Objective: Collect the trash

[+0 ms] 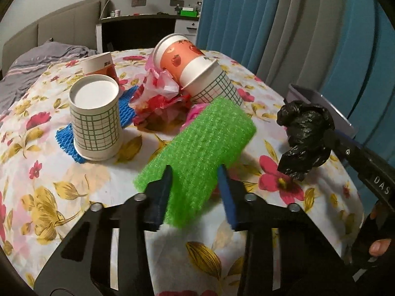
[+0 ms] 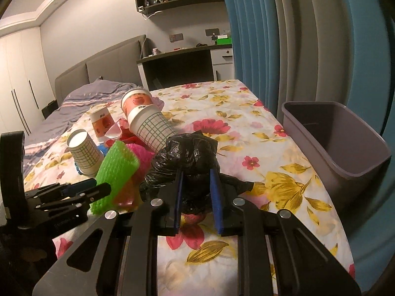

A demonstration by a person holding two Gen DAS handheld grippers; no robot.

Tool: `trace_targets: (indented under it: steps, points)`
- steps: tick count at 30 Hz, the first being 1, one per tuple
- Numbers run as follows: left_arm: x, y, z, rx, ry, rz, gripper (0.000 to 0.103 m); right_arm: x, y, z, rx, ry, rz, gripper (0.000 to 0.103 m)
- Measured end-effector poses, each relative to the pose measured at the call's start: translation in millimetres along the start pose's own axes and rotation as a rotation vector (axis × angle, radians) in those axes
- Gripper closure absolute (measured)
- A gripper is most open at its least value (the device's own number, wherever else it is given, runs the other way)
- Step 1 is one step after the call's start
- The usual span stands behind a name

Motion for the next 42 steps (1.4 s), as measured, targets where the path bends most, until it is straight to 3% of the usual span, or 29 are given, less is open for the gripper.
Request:
trace_targets:
  steps: [1, 3, 6, 10, 16, 17, 18, 20, 22, 28, 31, 36, 38, 42]
  points:
    - [-1, 2, 1, 0.007, 0.009, 0.002, 0.079, 0, 1, 0, 0.001, -0.003, -0.001, 0.081]
    - [-2, 4, 1, 0.016, 0.019, 0.008, 0.095, -1, 2, 0, 0.004, -0.004, -0.001, 0.081]
    - [-4, 10, 1, 0.038, 0.033, 0.015, 0.103, -1, 3, 0, 0.008, -0.005, -0.002, 0.081]
    - [-5, 22, -1, 0.081, 0.033, 0.009, 0.103, 0, 4, 0, 0.008, -0.014, -0.001, 0.081]
    - [-9, 21, -1, 0.069, 0.018, 0.004, 0.103, 2, 6, 1, 0.009, -0.018, -0.001, 0.081]
    - [-10, 18, 0, 0.058, 0.021, 0.011, 0.093, 2, 6, 1, 0.010, -0.021, -0.001, 0.081]
    - [-11, 15, 0, 0.042, 0.025, 0.009, 0.063, 3, 6, 1, 0.010, -0.023, -0.002, 0.081]
    - [-11, 12, 1, 0.038, 0.023, 0.003, 0.021, 4, 7, 1, 0.011, -0.029, -0.003, 0.081]
    - [-9, 11, 0, 0.050, 0.007, 0.007, 0.020, 6, 9, 1, 0.015, -0.032, -0.004, 0.081]
    - [-12, -12, -2, -0.024, 0.002, 0.025, 0.020, 8, 9, 1, 0.008, -0.042, -0.007, 0.081]
    - [-12, -14, -2, -0.031, 0.002, 0.046, 0.043, 8, 9, 1, 0.007, -0.046, -0.006, 0.081]
    - [-9, -19, 0, -0.052, -0.009, 0.064, 0.098, 9, 10, 1, 0.009, -0.047, -0.007, 0.081]
    - [-7, -20, 0, -0.056, -0.019, 0.065, 0.103, 9, 9, 1, 0.007, -0.049, -0.007, 0.081]
    - [-5, -17, -1, -0.044, -0.037, 0.057, 0.103, 11, 11, 0, 0.006, -0.056, -0.005, 0.081]
Point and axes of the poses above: each gripper's, at about its wrist camera, not at the fingertips, and y roughly against the way its jaws point, x to its right, z to its underside, the point moved 2 cm from there along -y, roughly the way its jaws point, and after that the axes turned 13 degrees about -y, right-handed, at the moved point
